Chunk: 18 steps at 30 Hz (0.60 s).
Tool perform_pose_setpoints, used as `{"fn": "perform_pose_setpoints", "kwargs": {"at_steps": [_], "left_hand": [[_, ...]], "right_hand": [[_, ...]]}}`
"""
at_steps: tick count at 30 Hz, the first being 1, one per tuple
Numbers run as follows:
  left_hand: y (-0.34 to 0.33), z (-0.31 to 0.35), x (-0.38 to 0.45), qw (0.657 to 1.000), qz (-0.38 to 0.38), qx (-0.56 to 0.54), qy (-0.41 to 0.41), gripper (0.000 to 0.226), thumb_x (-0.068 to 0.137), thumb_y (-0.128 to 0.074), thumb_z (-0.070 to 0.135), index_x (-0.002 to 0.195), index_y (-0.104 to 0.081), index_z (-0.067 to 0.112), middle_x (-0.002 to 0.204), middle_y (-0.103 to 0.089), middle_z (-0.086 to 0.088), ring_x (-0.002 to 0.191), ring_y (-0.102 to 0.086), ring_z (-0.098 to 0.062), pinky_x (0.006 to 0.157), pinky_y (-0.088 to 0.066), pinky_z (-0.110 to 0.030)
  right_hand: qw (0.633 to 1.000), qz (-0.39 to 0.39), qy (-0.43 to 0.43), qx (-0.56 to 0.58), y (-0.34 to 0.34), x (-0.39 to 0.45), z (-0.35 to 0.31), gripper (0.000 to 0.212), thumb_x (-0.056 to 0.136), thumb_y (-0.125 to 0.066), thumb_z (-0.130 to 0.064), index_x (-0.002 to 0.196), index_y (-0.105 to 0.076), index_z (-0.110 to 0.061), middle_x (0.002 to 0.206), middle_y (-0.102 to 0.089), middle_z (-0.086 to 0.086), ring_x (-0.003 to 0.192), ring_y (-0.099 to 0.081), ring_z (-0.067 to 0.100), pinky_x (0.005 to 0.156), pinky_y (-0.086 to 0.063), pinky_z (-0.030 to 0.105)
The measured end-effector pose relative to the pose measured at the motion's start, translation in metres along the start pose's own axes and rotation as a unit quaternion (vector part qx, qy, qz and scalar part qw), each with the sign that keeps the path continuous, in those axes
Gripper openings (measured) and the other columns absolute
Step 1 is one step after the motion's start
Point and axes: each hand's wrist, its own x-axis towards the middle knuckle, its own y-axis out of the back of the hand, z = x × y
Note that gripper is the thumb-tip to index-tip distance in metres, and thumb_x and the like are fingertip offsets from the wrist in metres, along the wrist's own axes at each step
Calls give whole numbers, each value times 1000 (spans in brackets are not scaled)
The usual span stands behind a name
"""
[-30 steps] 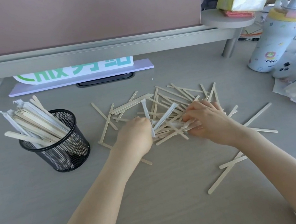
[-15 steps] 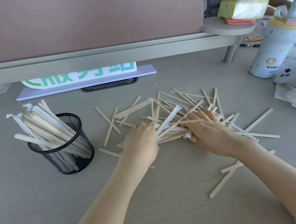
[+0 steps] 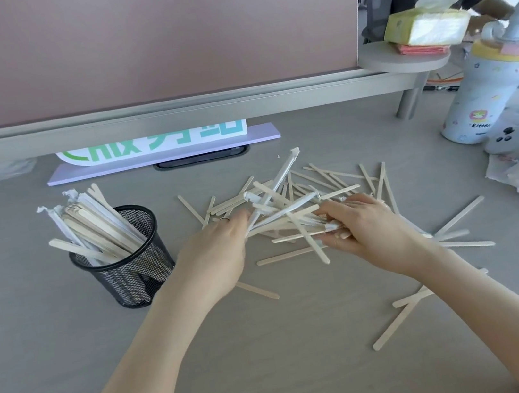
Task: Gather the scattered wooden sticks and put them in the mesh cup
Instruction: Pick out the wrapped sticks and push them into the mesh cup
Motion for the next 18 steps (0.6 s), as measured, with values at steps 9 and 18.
{"fn": "perform_pose_setpoints", "kwargs": {"at_steps": [9,18], "left_hand": [[30,-18,-22,992,35,-99,70,25,97,-32,10,83,-42,28,69,-38,5,65,-40,-25,55,-25,-34],[23,-16,-23,896,139,-396,144,24,96,-36,12,85,-49,29,68,-43,3,64,-41,-16,58,-31,-28]], "right_hand": [[977,-4,-156,149,11,6,-1,13,88,-56,-28,91,-55,-16,55,-45,-5,55,-41,7,54,-32,34],[915,143,-198,320,28,29,-27,27,95,-44,-20,69,-45,-15,55,-36,-7,51,-33,7,49,-31,17]]}}
